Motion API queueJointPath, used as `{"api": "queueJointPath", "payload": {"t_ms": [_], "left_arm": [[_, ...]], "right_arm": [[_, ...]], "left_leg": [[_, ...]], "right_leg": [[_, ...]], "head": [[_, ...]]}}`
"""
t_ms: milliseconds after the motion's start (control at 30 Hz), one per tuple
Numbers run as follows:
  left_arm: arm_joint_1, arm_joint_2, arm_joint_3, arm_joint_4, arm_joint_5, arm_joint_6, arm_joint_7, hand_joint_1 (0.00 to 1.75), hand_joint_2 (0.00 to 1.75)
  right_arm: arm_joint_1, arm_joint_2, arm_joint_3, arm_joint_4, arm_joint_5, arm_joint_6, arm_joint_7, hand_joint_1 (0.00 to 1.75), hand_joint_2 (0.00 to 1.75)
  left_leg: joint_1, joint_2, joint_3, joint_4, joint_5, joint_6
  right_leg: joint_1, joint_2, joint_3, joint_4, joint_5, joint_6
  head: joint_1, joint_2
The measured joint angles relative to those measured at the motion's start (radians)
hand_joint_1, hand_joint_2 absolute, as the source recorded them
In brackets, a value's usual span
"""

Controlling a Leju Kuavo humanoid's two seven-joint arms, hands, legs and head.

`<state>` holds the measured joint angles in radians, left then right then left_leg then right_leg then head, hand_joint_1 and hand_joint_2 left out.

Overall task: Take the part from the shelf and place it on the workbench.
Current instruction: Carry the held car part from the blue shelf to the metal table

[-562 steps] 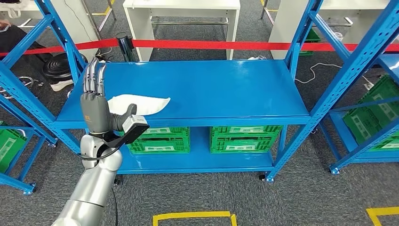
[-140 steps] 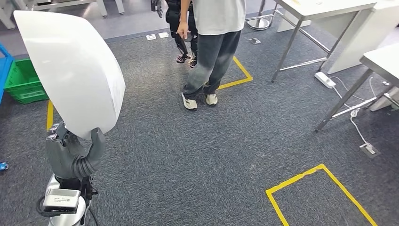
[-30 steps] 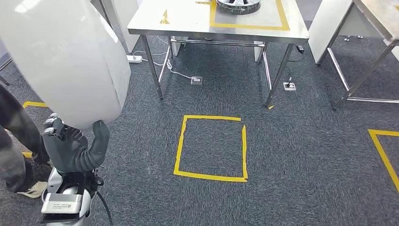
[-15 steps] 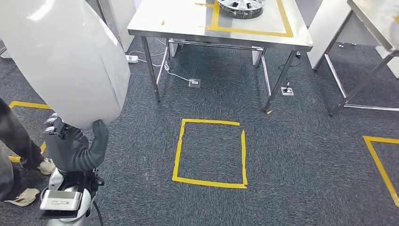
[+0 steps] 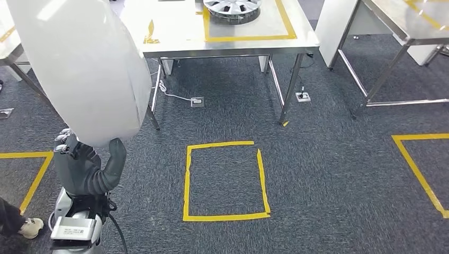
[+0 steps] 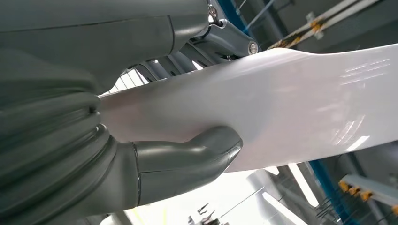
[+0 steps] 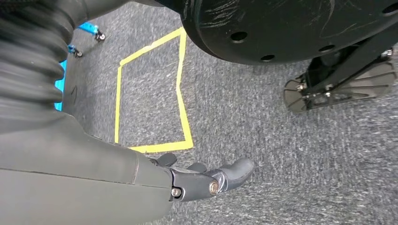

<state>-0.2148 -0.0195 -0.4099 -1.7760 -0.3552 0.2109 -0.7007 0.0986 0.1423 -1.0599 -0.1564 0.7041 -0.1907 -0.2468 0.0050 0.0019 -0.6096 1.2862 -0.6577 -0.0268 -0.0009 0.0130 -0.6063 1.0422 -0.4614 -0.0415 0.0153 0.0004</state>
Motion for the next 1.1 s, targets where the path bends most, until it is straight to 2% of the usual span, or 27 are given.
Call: {"api": "queueJointPath", "payload": {"t_ms": [33,67,100,133,167,200,233,267,333,367,433,467,533,567,600,633,700,733,767,833,867,900,933,967,1033,1067,1100], "left_arm": [[0.001,0.001,0.0,0.0,-0.002,-0.001,0.0,1.75,1.75],[0.002,0.002,0.0,0.001,-0.004,-0.002,0.0,1.75,1.75],[0.003,0.003,0.0,0.001,-0.004,-0.003,0.0,1.75,1.75],[0.003,0.003,0.0,0.001,-0.005,-0.003,0.0,1.75,1.75],[0.004,0.004,-0.001,0.001,-0.006,-0.003,0.0,1.75,1.75],[0.004,0.005,-0.001,0.002,-0.006,-0.004,0.0,1.75,1.75],[0.005,0.006,-0.001,0.002,-0.006,-0.004,0.0,1.75,1.75],[0.005,0.006,-0.002,0.002,-0.005,-0.004,0.0,1.75,1.75],[0.005,0.007,-0.003,0.0,-0.004,-0.004,0.0,1.75,1.75],[0.004,0.007,-0.004,-0.001,-0.003,-0.003,0.0,1.75,1.75],[0.004,0.007,-0.006,-0.002,-0.003,0.0,0.0,1.75,1.75],[0.004,0.007,-0.008,-0.002,-0.004,0.0,0.0,1.75,1.75],[0.005,0.007,-0.01,-0.002,-0.007,0.001,0.0,1.75,1.75],[0.005,0.007,-0.011,-0.002,-0.009,0.001,0.0,1.75,1.75],[0.005,0.007,-0.011,-0.002,-0.01,0.002,0.0,1.75,1.75],[0.005,0.007,-0.012,-0.002,-0.012,0.002,0.0,1.75,1.75],[0.006,0.007,-0.012,-0.001,-0.016,0.003,0.0,1.75,1.75],[0.006,0.007,-0.012,-0.001,-0.019,0.003,0.0,1.75,1.75],[0.006,0.007,-0.012,-0.001,-0.024,0.003,0.0,1.75,1.75],[0.006,0.007,-0.012,-0.003,-0.034,0.0,0.0,1.75,1.75],[0.006,0.007,-0.012,-0.004,-0.039,-0.002,0.0,1.75,1.75],[0.005,0.007,-0.012,-0.006,-0.042,-0.003,0.0,1.75,1.75],[0.005,0.006,-0.012,-0.007,-0.044,-0.004,0.0,1.75,1.75],[0.006,0.007,-0.012,-0.008,-0.046,-0.005,0.0,1.75,1.75],[0.011,0.007,-0.012,-0.009,-0.049,-0.005,0.0,1.75,1.75],[0.014,0.008,-0.011,-0.009,-0.051,-0.004,0.0,1.75,1.75],[0.016,0.008,-0.011,-0.009,-0.051,-0.003,0.0,1.75,1.75]], "right_arm": [[0.0,0.0,0.0,0.0,0.001,0.001,0.0,0.0,0.0],[0.0,0.0,0.0,0.0,0.001,0.001,0.001,0.0,0.0],[0.0,0.0,0.0,0.0,0.001,0.002,0.002,0.0,0.0],[0.001,0.0,0.0,0.0,0.001,0.002,0.002,0.0,0.0],[0.002,0.0,0.0,0.0,0.001,0.002,0.003,0.0,0.0],[0.003,0.0,0.0,0.0,0.001,0.004,0.003,0.0,0.0],[0.003,0.0,0.0,0.0,0.002,0.008,0.004,0.0,0.0],[0.003,0.0,0.0,0.0,0.003,0.014,0.004,0.0,0.0],[0.003,-0.001,0.0,0.0,0.005,0.026,0.004,0.0,0.0],[0.003,-0.002,0.0,0.0,0.006,0.029,0.004,0.0,0.0],[0.001,-0.003,0.0,0.0,0.006,0.032,0.003,0.0,0.0],[0.0,-0.003,0.0,0.0,0.006,0.033,0.002,0.0,0.0],[-0.005,-0.003,-0.001,0.0,0.006,0.035,0.001,0.0,0.0],[-0.006,-0.003,-0.001,0.0,0.006,0.036,0.001,0.0,0.0],[-0.007,-0.003,-0.001,0.0,0.006,0.037,0.001,0.0,0.0],[-0.007,-0.004,-0.001,0.0,0.006,0.038,0.003,0.0,0.0],[-0.006,-0.004,-0.001,0.0,0.006,0.043,0.01,0.0,0.0],[-0.006,-0.004,-0.001,0.0,0.006,0.047,0.013,0.0,0.0],[-0.006,-0.004,-0.002,0.0,0.007,0.053,0.016,0.0,0.0],[-0.006,-0.004,-0.002,0.0,0.008,0.067,0.02,0.0,0.0],[-0.006,-0.004,-0.002,0.0,0.009,0.074,0.022,0.0,0.0],[-0.005,-0.005,-0.002,0.0,0.009,0.079,0.023,0.0,0.0],[-0.004,-0.005,-0.002,0.0,0.009,0.083,0.024,0.0,0.0],[-0.003,-0.006,-0.002,0.0,0.009,0.089,0.025,0.0,0.0],[-0.001,-0.007,-0.002,0.0,0.009,0.108,0.031,0.0,0.0],[0.0,-0.008,-0.002,0.0,0.009,0.117,0.034,0.0,0.0],[0.001,-0.009,-0.002,0.0,0.009,0.124,0.035,0.0,0.0]], "left_leg": [[0.0,-0.001,-0.03,0.016,-0.026,-0.002],[0.0,-0.001,-0.047,0.005,-0.033,-0.003],[0.0,-0.001,-0.051,-0.032,-0.015,-0.004],[0.0,-0.003,-0.047,-0.089,0.031,-0.003],[0.0,-0.004,-0.041,-0.147,0.097,-0.001],[-0.001,-0.006,-0.035,-0.191,0.149,0.004],[-0.003,-0.008,-0.029,-0.219,0.188,0.01],[-0.005,-0.009,-0.026,-0.228,0.205,0.018],[-0.004,-0.01,-0.011,-0.236,0.201,0.032],[-0.001,-0.011,-0.002,-0.241,0.197,0.038],[0.004,-0.011,0.021,-0.248,0.186,0.046],[0.005,-0.011,0.03,-0.25,0.178,0.048],[0.006,-0.011,0.054,-0.252,0.157,0.047],[0.006,-0.012,0.068,-0.252,0.146,0.047],[0.007,-0.012,0.085,-0.252,0.133,0.046],[0.007,-0.012,0.101,-0.252,0.12,0.045],[0.005,-0.012,0.125,-0.252,0.094,0.039],[0.004,-0.014,0.134,-0.254,0.08,0.033],[0.003,-0.014,0.145,-0.256,0.071,0.026],[0.003,-0.013,0.164,-0.25,0.073,0.009],[0.003,-0.011,0.161,-0.225,0.086,0.002],[0.003,-0.009,0.141,-0.181,0.101,-0.004],[0.003,-0.007,0.106,-0.122,0.105,-0.006],[0.004,-0.007,0.063,-0.058,0.094,-0.008],[0.003,-0.007,-0.018,0.027,0.021,-0.01],[0.002,-0.007,-0.044,0.034,-0.015,-0.008],[0.0,-0.007,-0.058,0.016,-0.028,-0.005]], "right_leg": [[0.0,0.007,0.011,0.0,-0.01,0.001],[0.0,0.013,0.025,0.0,-0.021,0.002],[0.0,0.018,0.04,0.0,-0.032,0.004],[-0.001,0.022,0.056,0.0,-0.045,0.006],[0.0,0.026,0.071,0.002,-0.058,0.01],[0.0,0.029,0.082,0.003,-0.069,0.015],[0.002,0.032,0.089,0.002,-0.078,0.022],[0.002,0.036,0.092,0.005,-0.082,0.029],[0.002,0.04,0.087,0.021,-0.076,0.039],[0.0,0.037,0.071,0.052,-0.065,0.044],[-0.003,0.026,0.0,0.154,-0.062,0.056],[-0.006,0.021,-0.044,0.21,-0.077,0.062],[-0.011,0.019,-0.123,0.283,-0.136,0.069],[-0.012,0.019,-0.143,0.282,-0.153,0.071],[-0.013,0.018,-0.152,0.256,-0.15,0.071],[-0.013,0.017,-0.146,0.205,-0.121,0.069],[-0.011,0.003,-0.121,0.078,-0.004,0.06],[-0.008,-0.003,-0.109,0.036,0.042,0.055],[-0.005,-0.008,-0.1,0.011,0.07,0.05],[-0.002,-0.006,-0.08,0.003,0.065,0.036],[-0.003,-0.004,-0.067,-0.001,0.059,0.028],[-0.004,-0.004,-0.053,-0.003,0.051,0.02],[-0.005,-0.002,-0.039,-0.005,0.043,0.014],[-0.005,-0.002,-0.027,-0.007,0.031,0.009],[-0.003,0.003,-0.002,-0.007,0.007,0.003],[-0.002,0.006,0.012,-0.007,-0.006,0.002],[0.0,0.01,0.029,-0.007,-0.018,0.001]], "head": [[-0.001,0.0],[0.0,0.0],[-0.001,0.0],[-0.001,0.0],[-0.001,0.0],[-0.001,0.0],[-0.001,0.0],[-0.001,0.0],[-0.001,0.0],[0.0,0.0],[0.002,0.0],[0.003,0.0],[0.003,0.0],[0.003,0.0],[0.003,0.0],[0.003,0.0],[0.004,0.0],[0.003,0.0],[0.003,0.0],[0.001,0.0],[0.0,0.0],[-0.002,0.0],[-0.003,0.0],[-0.004,0.0],[-0.005,0.0],[-0.005,0.0],[-0.005,0.0]]}}
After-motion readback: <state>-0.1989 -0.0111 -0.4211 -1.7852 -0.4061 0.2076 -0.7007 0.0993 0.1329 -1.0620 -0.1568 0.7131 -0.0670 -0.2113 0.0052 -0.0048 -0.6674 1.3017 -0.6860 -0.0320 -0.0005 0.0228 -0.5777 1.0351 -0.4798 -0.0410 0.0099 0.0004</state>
